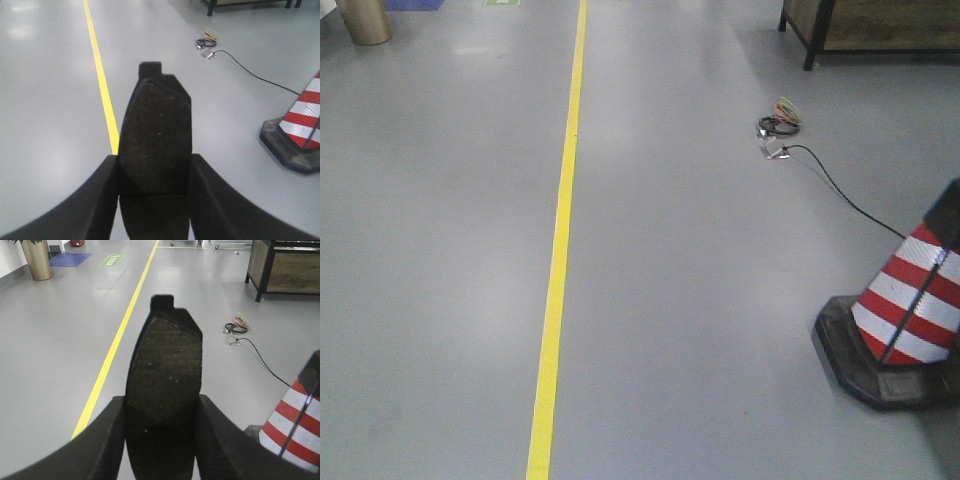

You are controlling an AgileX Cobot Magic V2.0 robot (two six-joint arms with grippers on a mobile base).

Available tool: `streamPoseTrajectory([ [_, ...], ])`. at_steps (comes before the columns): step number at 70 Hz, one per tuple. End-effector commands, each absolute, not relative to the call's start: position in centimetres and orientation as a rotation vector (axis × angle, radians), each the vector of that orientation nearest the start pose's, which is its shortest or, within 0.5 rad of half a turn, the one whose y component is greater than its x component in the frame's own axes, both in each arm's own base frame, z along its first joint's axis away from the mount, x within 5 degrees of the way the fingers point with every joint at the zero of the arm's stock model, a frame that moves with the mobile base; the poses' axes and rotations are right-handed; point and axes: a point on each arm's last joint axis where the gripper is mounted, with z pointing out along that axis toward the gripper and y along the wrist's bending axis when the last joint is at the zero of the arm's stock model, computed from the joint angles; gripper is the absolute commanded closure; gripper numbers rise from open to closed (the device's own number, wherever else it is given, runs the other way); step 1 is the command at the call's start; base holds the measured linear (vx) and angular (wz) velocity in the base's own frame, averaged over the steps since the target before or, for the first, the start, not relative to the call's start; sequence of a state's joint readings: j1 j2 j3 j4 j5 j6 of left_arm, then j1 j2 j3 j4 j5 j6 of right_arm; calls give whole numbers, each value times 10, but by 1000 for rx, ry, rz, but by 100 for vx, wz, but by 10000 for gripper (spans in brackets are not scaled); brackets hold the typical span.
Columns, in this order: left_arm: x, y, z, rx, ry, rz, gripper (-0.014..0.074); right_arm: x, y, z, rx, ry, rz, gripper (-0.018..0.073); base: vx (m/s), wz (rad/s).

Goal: Move and align brake pads A on conveyor
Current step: 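Drive past the striped cones toward the dark conveyor belt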

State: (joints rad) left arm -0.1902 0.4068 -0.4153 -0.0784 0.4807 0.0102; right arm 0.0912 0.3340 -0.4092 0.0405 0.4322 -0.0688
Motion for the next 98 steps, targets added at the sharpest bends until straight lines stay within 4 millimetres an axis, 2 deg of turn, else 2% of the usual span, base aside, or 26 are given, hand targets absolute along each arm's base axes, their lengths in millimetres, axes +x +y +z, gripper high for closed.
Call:
streamPoseTrajectory([
  [1, 89, -20, 300, 131, 1834, -219, 602, 79, 8, 309, -116, 1715, 44, 569, 49, 8],
  [29, 89, -20, 300, 131, 1834, -219, 602, 79, 8, 309, -116, 1715, 44, 569, 44, 7],
  [44, 89, -20, 300, 131, 1834, -219, 602, 79, 8, 309, -116, 1716, 44, 569, 35, -28],
  [98, 88, -20, 300, 131, 1833, -219, 602, 81, 8, 308, -117, 1726, 44, 569, 22, -88],
])
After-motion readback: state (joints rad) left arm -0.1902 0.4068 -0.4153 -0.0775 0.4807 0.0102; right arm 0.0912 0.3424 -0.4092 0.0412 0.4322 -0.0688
